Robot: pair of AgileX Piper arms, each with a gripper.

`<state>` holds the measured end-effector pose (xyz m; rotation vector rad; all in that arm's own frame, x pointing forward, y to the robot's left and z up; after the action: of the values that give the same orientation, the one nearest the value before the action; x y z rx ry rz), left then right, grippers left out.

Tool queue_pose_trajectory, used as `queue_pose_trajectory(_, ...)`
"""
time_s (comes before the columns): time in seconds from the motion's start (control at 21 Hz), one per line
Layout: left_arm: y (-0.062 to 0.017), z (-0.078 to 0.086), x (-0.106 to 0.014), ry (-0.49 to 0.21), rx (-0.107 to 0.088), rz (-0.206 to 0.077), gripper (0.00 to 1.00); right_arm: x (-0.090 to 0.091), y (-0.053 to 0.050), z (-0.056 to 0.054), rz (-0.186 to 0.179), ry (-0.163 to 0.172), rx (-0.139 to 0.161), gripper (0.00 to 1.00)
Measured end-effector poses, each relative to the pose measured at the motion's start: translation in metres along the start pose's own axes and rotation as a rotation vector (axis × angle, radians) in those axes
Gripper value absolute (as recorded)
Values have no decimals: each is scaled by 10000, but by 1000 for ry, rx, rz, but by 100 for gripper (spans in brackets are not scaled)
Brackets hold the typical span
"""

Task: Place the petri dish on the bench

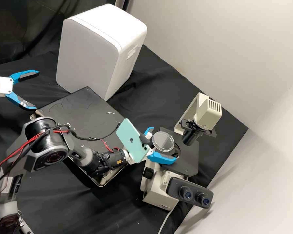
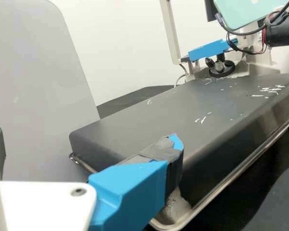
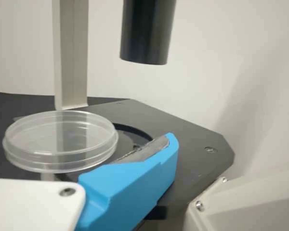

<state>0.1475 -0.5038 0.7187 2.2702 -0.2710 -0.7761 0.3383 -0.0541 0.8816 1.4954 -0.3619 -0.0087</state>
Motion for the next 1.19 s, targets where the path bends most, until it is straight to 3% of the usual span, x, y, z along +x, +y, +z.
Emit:
queue_pose_trajectory(0.52, -7, 14, 8, -8, 0, -4, 100, 100, 29, 91, 17, -29, 8, 100)
queue_pose_trajectory(1.19, -15, 18, 11, -10, 1, -9, 100, 106, 23, 101, 18, -35, 8, 100)
